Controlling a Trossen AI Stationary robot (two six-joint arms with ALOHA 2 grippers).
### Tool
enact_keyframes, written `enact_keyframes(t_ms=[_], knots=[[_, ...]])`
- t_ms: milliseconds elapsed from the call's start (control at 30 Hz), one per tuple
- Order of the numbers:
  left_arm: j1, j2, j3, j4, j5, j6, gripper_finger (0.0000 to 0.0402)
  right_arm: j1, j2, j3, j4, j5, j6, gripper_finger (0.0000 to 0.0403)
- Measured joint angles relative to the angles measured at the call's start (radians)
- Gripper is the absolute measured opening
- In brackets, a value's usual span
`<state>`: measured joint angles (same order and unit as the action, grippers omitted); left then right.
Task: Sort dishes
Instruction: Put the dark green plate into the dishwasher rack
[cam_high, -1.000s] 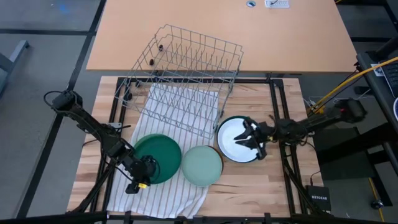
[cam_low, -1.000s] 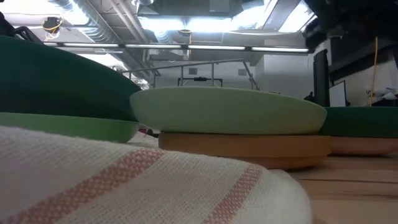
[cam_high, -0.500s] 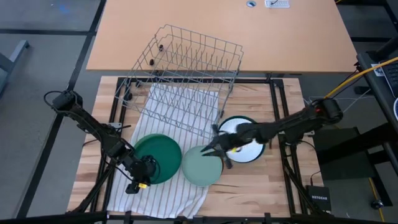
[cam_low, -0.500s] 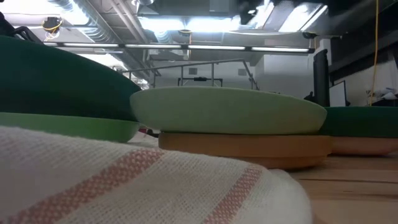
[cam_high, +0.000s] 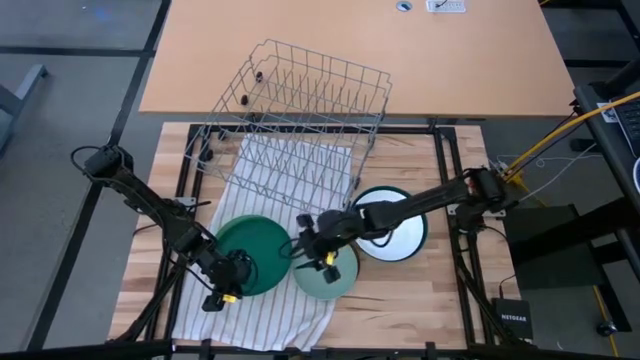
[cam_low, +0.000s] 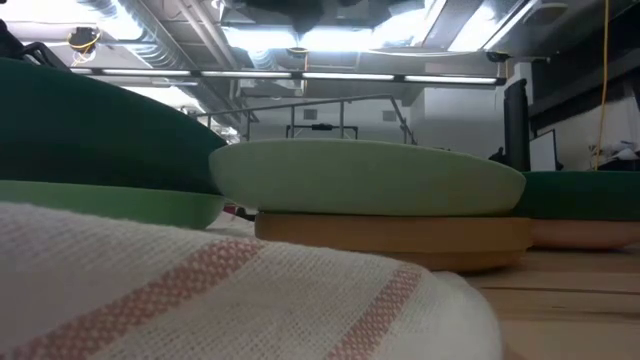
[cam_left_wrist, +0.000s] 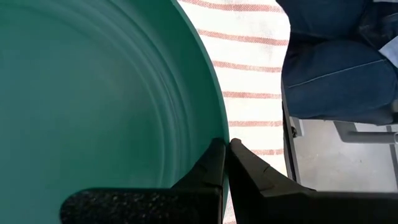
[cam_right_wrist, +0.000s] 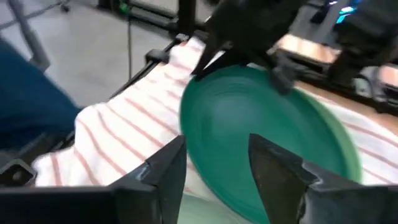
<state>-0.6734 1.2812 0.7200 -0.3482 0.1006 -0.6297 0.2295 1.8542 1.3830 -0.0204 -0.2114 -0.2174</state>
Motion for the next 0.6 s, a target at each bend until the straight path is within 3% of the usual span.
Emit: enact_keyframes(t_ms=[367,600], knots=[[0.0,0.0,0.0,0.002,0.0,-0.007,0.0,0.033,0.14,0.042,0.026,-0.021,-0.155,0.0183],[0.0,0.0,0.0,0.005,0.0,-0.014,0.0,0.048,0.208,0.042,0.073,0.113,-0.184,0.0183]])
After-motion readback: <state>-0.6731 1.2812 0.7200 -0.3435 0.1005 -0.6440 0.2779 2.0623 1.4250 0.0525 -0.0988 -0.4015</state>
